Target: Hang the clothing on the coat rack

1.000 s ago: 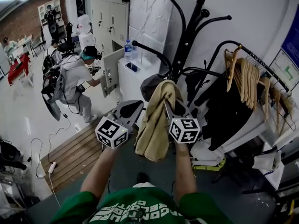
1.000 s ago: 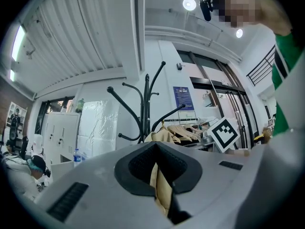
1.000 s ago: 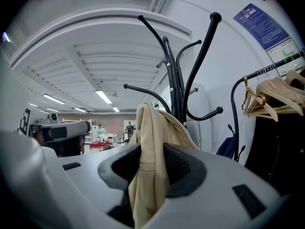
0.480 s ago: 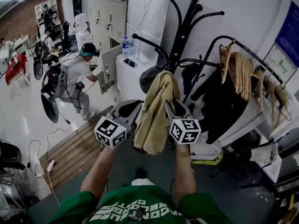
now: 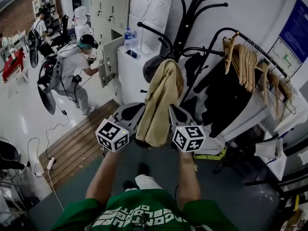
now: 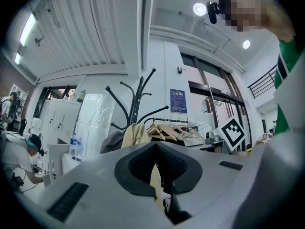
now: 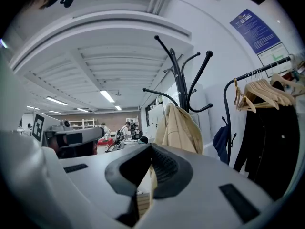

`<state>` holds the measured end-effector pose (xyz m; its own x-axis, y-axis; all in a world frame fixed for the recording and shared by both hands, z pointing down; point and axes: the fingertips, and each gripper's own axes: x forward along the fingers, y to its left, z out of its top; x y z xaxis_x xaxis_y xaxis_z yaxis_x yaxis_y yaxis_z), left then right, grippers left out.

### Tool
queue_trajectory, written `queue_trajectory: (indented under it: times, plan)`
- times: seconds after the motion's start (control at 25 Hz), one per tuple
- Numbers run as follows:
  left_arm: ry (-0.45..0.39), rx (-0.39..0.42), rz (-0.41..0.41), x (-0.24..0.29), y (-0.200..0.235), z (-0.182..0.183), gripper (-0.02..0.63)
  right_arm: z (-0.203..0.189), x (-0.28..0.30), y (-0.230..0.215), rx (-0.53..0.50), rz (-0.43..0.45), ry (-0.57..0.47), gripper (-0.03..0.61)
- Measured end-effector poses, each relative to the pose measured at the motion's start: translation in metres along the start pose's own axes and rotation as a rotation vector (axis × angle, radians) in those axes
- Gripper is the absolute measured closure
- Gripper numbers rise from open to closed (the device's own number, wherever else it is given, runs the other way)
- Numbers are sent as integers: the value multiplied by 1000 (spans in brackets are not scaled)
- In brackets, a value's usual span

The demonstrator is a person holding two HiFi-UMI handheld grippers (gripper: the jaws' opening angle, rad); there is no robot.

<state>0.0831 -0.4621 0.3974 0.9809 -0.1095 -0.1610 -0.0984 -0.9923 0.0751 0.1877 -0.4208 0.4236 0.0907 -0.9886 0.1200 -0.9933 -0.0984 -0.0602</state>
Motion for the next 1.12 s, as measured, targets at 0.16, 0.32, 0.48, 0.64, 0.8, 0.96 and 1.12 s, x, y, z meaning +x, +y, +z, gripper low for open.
queue_trajectory:
  times: [0.16, 0.32, 0.48, 0.64, 0.8, 0.96, 1.12]
  plan:
    - [21, -14, 17, -14, -10, -10, 609, -7, -12, 11, 12, 32, 14, 571]
    - [20, -16, 43, -26, -13, -11, 609, -9, -22, 15, 17, 57, 11, 571]
    - [17, -1, 73, -31, -16, -11, 609, -10, -32, 18, 17, 84, 8, 571]
    - [14, -22, 107, -30, -16, -16, 609, -17, -41, 15, 16, 113, 20, 571]
    - [10, -32, 138, -21, -19, -21, 609, -23, -45, 1, -3, 132, 45, 571]
    - [14, -26, 158, -9, -26, -25, 609, -22, -50, -16, -13, 144, 49, 571]
    - [17, -16, 174, 2, -32, -25, 609, -19, -56, -31, -12, 151, 45, 571]
